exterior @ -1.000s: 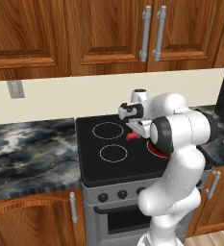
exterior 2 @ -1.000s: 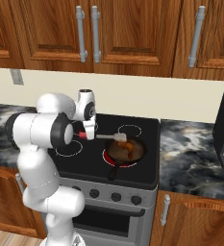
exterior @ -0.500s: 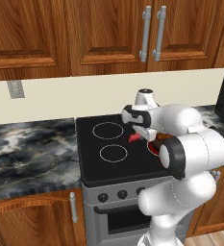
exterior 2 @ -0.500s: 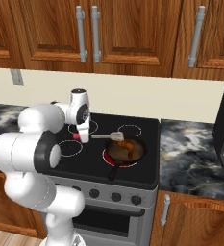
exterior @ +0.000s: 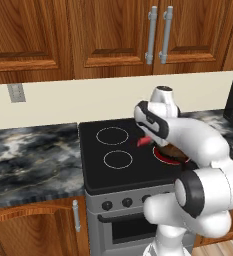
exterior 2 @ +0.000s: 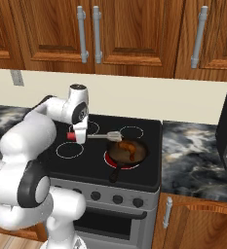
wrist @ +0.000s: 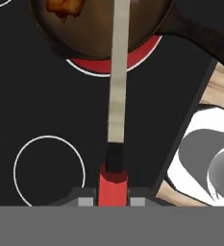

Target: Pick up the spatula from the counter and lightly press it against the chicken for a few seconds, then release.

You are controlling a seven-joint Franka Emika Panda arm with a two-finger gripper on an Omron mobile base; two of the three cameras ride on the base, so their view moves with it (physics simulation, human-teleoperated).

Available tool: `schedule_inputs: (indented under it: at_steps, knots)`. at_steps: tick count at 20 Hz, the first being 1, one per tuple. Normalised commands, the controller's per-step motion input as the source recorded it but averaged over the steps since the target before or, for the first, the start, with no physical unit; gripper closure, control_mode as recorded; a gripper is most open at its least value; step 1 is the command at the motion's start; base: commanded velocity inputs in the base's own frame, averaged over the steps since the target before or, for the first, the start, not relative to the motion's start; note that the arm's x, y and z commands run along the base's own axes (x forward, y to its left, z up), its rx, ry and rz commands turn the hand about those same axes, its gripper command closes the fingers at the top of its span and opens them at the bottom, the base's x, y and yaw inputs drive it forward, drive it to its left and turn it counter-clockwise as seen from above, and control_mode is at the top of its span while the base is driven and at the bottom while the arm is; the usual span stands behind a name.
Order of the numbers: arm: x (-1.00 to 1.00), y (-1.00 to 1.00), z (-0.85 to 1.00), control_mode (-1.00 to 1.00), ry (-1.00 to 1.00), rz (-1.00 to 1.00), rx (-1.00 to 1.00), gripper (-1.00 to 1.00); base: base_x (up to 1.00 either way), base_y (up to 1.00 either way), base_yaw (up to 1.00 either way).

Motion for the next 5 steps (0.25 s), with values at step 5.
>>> schedule_inputs:
  at_steps: [5]
  knots:
    - [-0.50, 0.07, 0.51, -1.00, 0.01, 0.02, 0.08, 1.00, 0.00, 0.00, 0.00]
